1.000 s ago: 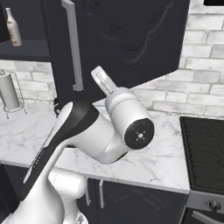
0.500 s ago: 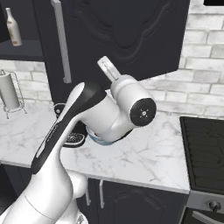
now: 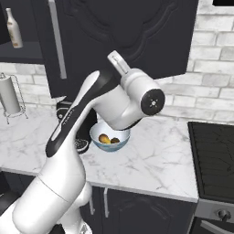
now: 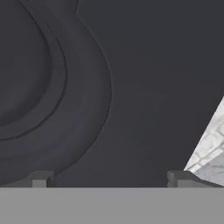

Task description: Open the cabinet. Pick the kiwi and pear from the cabinet and place them into the bowl. Then close the cabinet.

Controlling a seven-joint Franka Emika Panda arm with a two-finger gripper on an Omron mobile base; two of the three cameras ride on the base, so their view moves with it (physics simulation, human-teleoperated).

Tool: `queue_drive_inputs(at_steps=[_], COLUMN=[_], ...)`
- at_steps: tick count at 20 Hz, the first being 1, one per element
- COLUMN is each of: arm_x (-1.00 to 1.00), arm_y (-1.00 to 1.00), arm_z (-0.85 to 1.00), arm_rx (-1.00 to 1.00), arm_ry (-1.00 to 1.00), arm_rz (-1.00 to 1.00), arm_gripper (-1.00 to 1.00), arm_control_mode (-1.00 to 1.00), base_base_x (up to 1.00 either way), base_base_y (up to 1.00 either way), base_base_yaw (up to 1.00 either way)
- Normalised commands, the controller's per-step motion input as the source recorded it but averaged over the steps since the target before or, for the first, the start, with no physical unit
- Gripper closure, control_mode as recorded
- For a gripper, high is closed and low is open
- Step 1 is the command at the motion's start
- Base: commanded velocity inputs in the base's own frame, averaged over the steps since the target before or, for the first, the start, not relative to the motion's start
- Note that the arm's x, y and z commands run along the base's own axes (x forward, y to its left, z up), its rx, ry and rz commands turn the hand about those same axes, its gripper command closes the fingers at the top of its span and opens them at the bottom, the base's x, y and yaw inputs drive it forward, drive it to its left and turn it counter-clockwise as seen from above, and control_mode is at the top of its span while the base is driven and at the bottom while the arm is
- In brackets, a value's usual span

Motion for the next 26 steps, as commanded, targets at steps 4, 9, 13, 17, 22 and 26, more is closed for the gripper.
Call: queue_drive_inputs(at_steps=[4, 9, 13, 17, 22, 26], arm_x=[0.76, 0.72, 0.73, 0.78, 0.68, 0.61], arm_y=[0.00, 0.00, 0.00, 0.00, 0.00, 0.00], arm_z=[0.00, 0.00, 0.00, 0.00, 0.00, 0.00], arm_rx=[0.00, 0.00, 0.00, 0.01, 0.01, 0.01], arm_ry=[-0.07, -0.07, -0.03, 0.00, 0.00, 0.00], arm_rz=[0.00, 0.00, 0.00, 0.00, 0.00, 0.00], arm_gripper=[-1.00, -1.00, -1.00, -1.00, -1.00, -1.00], arm_control_mode=[-1.00, -1.00, -1.00, -1.00, -1.00, -1.00], base_base_x=[0.00, 0.00, 0.00, 0.00, 0.00, 0.00], base_base_y=[0.00, 0.00, 0.00, 0.00, 0.00, 0.00], base_base_yaw=[0.00, 0.00, 0.00, 0.00, 0.00, 0.00])
